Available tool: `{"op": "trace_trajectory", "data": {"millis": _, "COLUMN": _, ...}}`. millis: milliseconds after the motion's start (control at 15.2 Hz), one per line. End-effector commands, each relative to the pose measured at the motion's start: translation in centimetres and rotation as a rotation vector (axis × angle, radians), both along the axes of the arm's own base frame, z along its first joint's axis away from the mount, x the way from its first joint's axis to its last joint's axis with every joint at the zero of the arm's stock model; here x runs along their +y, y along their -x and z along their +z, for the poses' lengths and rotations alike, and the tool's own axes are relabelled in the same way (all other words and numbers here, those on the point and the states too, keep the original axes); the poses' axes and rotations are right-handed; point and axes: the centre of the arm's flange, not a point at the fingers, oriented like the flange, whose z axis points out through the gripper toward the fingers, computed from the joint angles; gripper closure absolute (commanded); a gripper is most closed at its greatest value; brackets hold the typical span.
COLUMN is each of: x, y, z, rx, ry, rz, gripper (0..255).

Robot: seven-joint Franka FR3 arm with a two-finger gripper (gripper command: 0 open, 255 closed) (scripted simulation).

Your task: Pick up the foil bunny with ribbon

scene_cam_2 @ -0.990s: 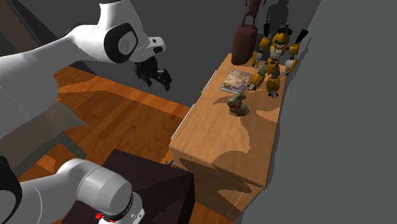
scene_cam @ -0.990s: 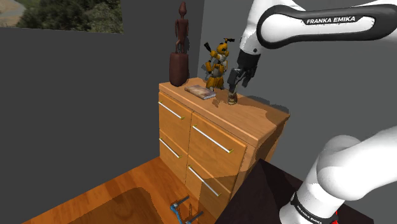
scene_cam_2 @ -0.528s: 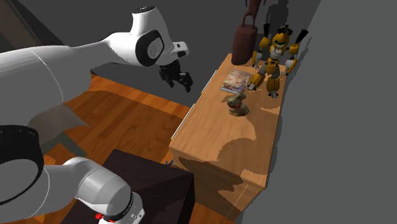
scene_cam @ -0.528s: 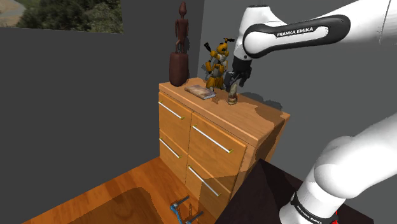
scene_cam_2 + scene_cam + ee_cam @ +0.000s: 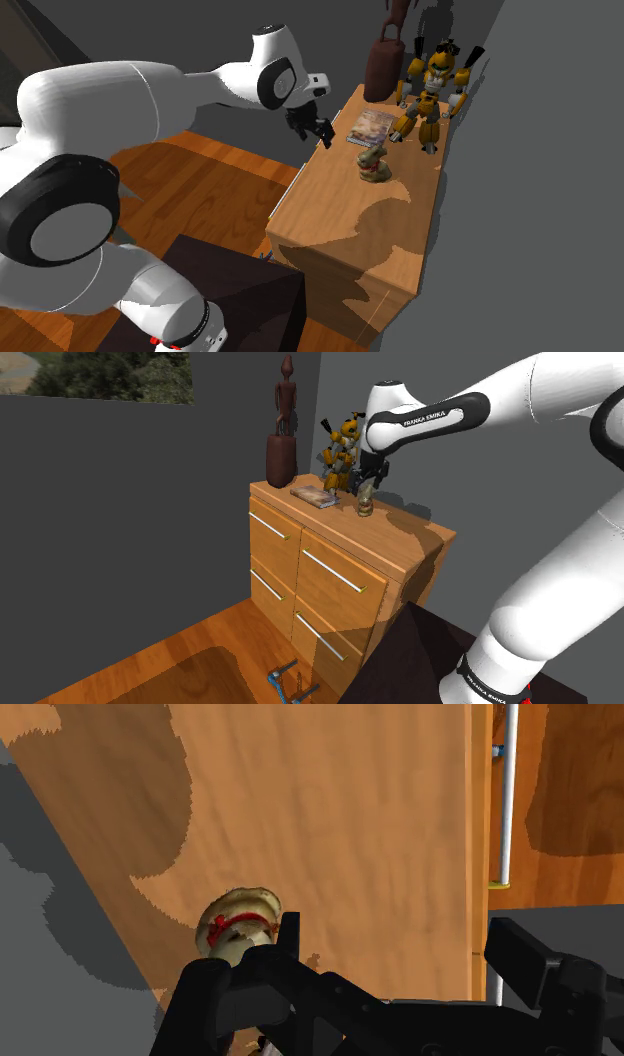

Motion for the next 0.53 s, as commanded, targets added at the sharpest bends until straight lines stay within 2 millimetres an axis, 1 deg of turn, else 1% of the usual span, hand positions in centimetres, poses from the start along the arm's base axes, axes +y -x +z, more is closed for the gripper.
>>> {"op": "trace_trajectory", "data": {"millis": 0, "x": -2.4, "y": -1.2, "z": -0.5, "rx": -0.004, "ry": 0.017, "rz": -0.031, "gripper": 0}}
{"op": "trace_trajectory", "data": {"millis": 462, "x": -9.9, "y": -4.7, "z": -2.9, "rx": -0.015, "ry": 0.069, "rz": -0.139, "gripper": 0}}
